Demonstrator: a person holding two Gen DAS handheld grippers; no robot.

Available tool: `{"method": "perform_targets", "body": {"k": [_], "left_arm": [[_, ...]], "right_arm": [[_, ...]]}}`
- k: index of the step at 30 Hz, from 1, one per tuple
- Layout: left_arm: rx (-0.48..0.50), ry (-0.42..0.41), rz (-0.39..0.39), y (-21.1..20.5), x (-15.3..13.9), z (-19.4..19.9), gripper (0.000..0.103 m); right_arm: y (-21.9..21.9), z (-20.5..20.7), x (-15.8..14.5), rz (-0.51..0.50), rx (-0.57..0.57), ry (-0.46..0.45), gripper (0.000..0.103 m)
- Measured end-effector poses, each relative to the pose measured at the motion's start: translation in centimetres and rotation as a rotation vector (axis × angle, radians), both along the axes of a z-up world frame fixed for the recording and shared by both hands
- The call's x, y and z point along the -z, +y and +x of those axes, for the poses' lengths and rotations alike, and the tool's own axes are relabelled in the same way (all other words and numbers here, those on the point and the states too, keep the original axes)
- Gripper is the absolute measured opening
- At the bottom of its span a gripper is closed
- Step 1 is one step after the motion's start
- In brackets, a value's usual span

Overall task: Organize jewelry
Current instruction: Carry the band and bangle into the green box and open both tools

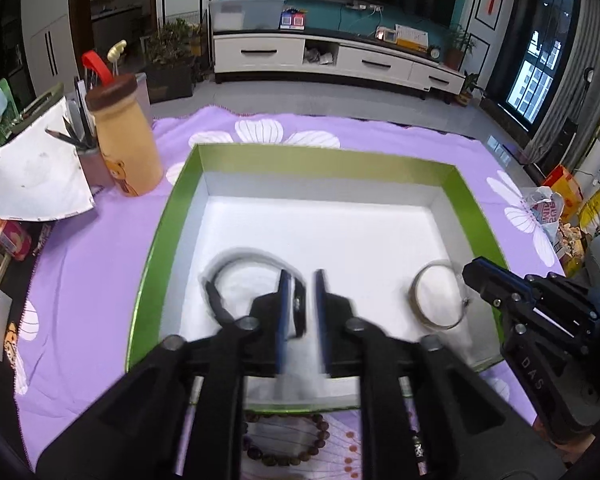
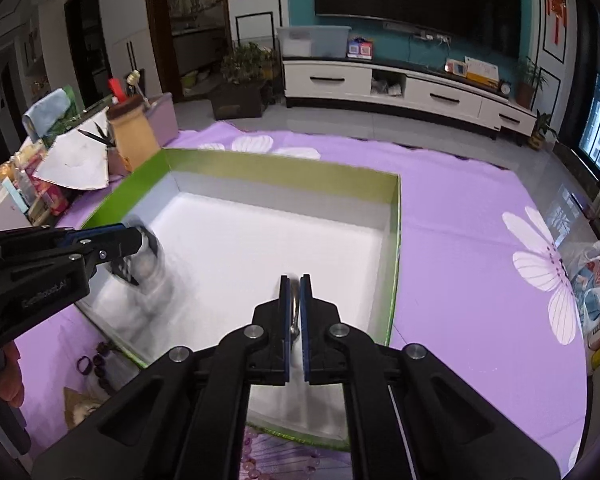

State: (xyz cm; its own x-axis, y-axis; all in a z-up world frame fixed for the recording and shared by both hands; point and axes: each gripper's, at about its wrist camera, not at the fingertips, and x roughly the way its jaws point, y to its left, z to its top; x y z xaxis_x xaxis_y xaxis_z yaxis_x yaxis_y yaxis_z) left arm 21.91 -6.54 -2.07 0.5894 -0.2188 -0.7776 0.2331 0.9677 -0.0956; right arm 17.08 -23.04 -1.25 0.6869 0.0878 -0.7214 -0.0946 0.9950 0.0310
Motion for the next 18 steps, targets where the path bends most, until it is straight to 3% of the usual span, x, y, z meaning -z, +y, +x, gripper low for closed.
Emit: {"method": "perform_targets", "body": {"k": [1,4,8,18], "left_arm": [[0.000,-0.002,0.002,0.1,0.1,-0.2,0.042],[0.006,-0.015,-0.003,0.3,-0.1,-0.7,0.048],[-0.004,-0.045,-0.024,1.7,-1.4,-2.4,0.065],[-0.081,-0.061,-0.013,6.7,-2.3,-8.5,0.067]], "right_arm": [[-0.3,-0.1,0.1,0.006,0.008,0.001,0.018],[-1.1,-1.1,-0.4,0.037,0.019,-0.021,0.022],[-2.5,-3.5,-1.7,0.086,0.037,-0.052,0.037],[-4.8,-10.3,-1.7,0.145,0.052,-0.019,0.040]]}}
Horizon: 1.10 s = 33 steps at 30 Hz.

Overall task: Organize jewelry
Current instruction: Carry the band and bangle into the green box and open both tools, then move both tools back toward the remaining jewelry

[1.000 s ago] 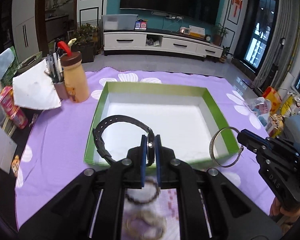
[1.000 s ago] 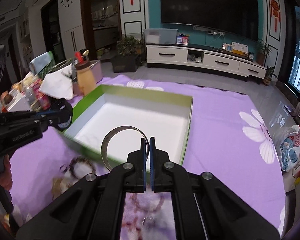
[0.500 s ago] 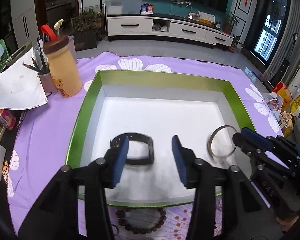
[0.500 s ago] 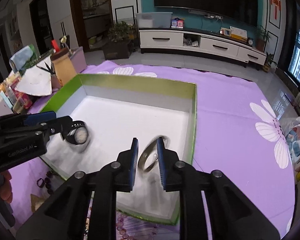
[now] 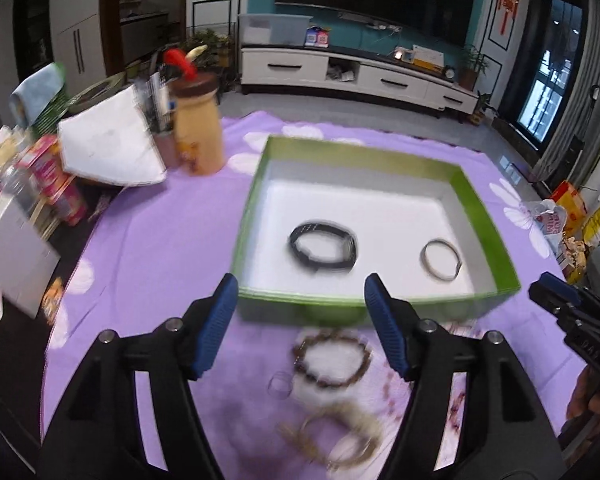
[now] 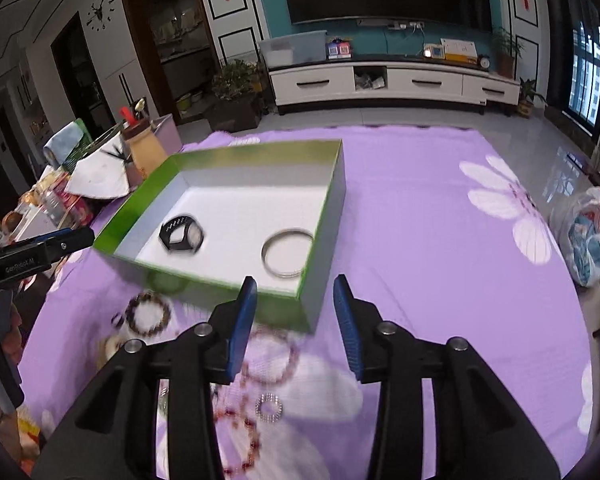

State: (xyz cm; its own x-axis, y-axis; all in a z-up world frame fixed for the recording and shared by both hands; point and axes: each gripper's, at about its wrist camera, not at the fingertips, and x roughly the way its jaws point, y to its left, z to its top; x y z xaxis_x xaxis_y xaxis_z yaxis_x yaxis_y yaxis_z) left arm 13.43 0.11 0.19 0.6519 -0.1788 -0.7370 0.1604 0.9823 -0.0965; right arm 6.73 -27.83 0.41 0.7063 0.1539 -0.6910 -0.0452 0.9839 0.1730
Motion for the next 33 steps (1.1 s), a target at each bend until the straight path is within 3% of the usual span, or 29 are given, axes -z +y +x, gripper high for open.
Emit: {"method": "perform_targets", "body": {"k": [10,17,28,33], "left_arm": [[-0.067,0.101,-0.064,4.6,3.6,-6.1,0.067],[-0.078,0.167,-0.107,5.2,5.3,-8.7,0.067],[-0.112,0.243,-0.162,4.5,7.2,-9.4,0.066],[-0.076,0.230,-0.121,2.8,7.3,-8.8,0.060]], "right_arm": [[1.0,-4.8,1.0,0.001,-0.034,0.057,0.040],[2.5,-7.3,3.3,0.003,-0.071,0.129,0.040],[3.8,-8.3,6.1,0.005,-0.087,0.188,0.040],[4.5,-8.0,6.9,-0.024,-0.097,0.189,0.039]]}}
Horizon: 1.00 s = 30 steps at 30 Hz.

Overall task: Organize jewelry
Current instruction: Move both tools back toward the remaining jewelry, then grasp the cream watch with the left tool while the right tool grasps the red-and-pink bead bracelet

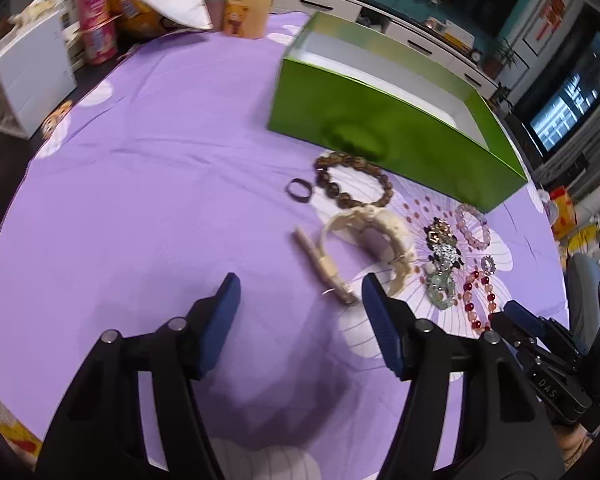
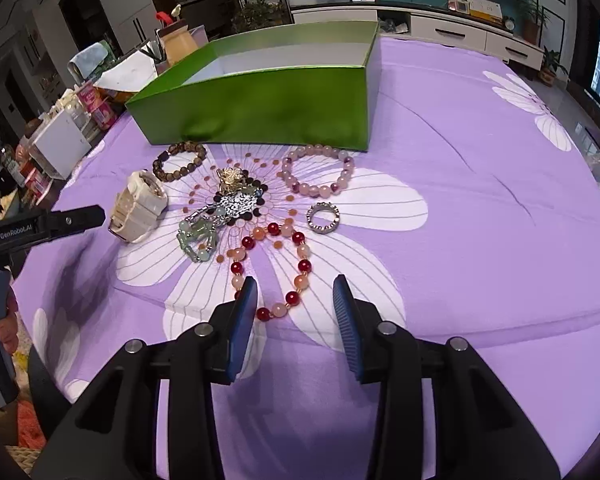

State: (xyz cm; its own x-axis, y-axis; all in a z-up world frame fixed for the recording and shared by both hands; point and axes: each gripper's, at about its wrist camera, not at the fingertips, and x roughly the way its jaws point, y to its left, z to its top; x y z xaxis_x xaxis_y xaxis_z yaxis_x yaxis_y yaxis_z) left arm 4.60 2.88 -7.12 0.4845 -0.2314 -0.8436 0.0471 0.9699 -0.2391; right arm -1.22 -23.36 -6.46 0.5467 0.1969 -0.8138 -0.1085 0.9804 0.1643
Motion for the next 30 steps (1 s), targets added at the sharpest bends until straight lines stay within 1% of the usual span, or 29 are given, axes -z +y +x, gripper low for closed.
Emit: {"method": "perform_targets", "body": {"k": [2,3,6,9,10,11,13,15,17,20,21,22,25,28,30], "left_arm": [[0.021,-0.021,0.034,-0.8,0.0,0.4,0.055],[0.030,-0.032,0.048,-1.0,0.0,0.6,0.054],[0.054,-0.055,0.083,-1.7,0.1,1.3,0.053],[0.078,-0.063,0.108,-2.2,0.4,2.2,0.047],[0.090,-0.063,0.115,-2.5,0.6,2.5,0.043],[0.103,-0.063,0.122,-2.8,0.7,2.7,0.038],[0.123,-0.065,0.144,-3.3,1.0,3.2,0.036],[0.140,-0.061,0.155,-3.6,1.2,3.5,0.034],[0.158,-0.053,0.172,-3.8,1.6,3.9,0.026],[0.185,-0.059,0.204,-4.1,1.8,4.1,0.021],[0.187,-0.059,0.208,-4.2,1.9,4.2,0.019],[0.190,-0.058,0.204,-4.2,1.9,4.3,0.018],[0.182,-0.060,0.190,-4.1,1.9,4.1,0.015],[0.163,-0.054,0.163,-3.9,1.8,3.7,0.014],[0.153,-0.058,0.147,-3.7,1.5,3.2,0.014]], "right_arm": [[0.1,0.3,0.3,-0.017,0.002,-0.001,0.035],[0.1,0.4,0.4,-0.021,0.004,-0.001,0.033],[0.4,0.7,0.5,-0.050,0.000,-0.015,0.031],[0.9,0.8,0.6,-0.086,-0.016,-0.030,0.031],[1.1,0.8,0.6,-0.097,-0.020,-0.035,0.031],[1.2,0.9,0.6,-0.109,-0.023,-0.038,0.029],[1.4,1.1,0.7,-0.137,-0.030,-0.042,0.026],[1.6,1.3,0.7,-0.142,-0.036,-0.044,0.022],[1.6,1.5,0.7,-0.143,-0.041,-0.046,0.019],[1.8,1.7,0.7,-0.147,-0.048,-0.053,0.013],[1.8,1.8,0.7,-0.146,-0.050,-0.054,0.009],[1.9,1.8,0.7,-0.143,-0.051,-0.055,0.008],[2.0,1.8,0.7,-0.146,-0.048,-0.058,0.007],[2.0,1.7,0.6,-0.141,-0.048,-0.055,0.007],[1.9,1.3,0.1,-0.139,-0.048,-0.070,0.007]]}}
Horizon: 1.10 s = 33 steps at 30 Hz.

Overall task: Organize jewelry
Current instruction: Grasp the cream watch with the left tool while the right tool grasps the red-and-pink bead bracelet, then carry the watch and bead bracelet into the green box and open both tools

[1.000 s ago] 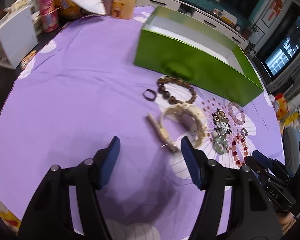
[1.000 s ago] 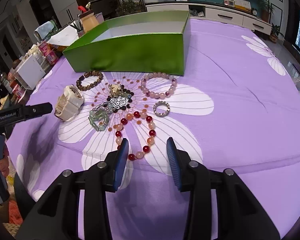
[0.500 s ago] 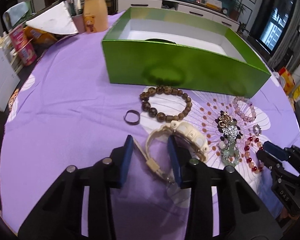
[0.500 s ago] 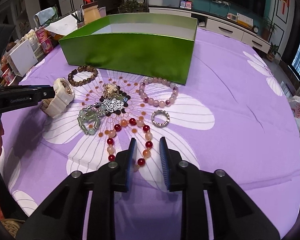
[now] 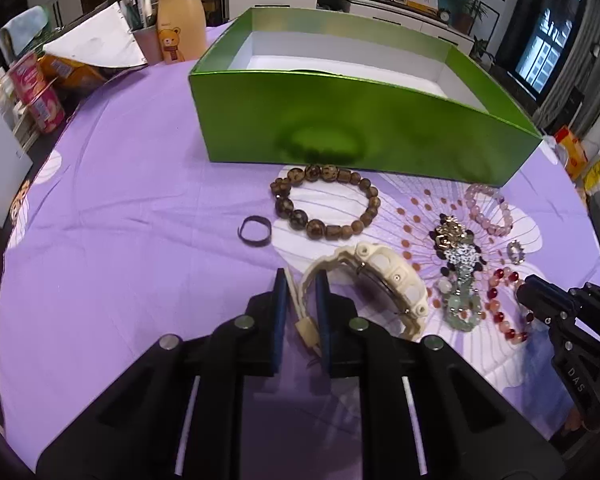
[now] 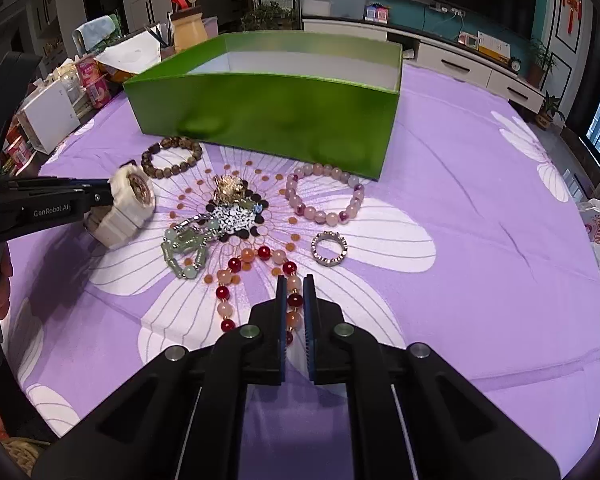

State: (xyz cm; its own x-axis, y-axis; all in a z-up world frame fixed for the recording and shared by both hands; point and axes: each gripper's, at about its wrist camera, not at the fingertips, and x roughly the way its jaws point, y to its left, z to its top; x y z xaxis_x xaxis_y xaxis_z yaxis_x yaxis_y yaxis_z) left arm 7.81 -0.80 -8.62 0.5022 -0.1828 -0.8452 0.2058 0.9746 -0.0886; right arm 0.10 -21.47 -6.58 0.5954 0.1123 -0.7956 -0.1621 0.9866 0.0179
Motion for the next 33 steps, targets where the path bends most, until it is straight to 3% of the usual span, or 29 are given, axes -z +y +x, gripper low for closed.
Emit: {"method": "perform_targets", "body": {"k": [19,33], "left_arm": [[-0.035,-0.113,-0.099,2.2,-5.5,-3.7,0.013],[-0.018,-0.193,-0.115,1.5,-9.2,-1.2,0.013]], "right_arm": [[-0.3,-2.0,-7.7,0.001,-0.014,-0.203,0.007],[-0.9,0.9,-11.3,0.001,-0.022,-0.299,0.007]]}}
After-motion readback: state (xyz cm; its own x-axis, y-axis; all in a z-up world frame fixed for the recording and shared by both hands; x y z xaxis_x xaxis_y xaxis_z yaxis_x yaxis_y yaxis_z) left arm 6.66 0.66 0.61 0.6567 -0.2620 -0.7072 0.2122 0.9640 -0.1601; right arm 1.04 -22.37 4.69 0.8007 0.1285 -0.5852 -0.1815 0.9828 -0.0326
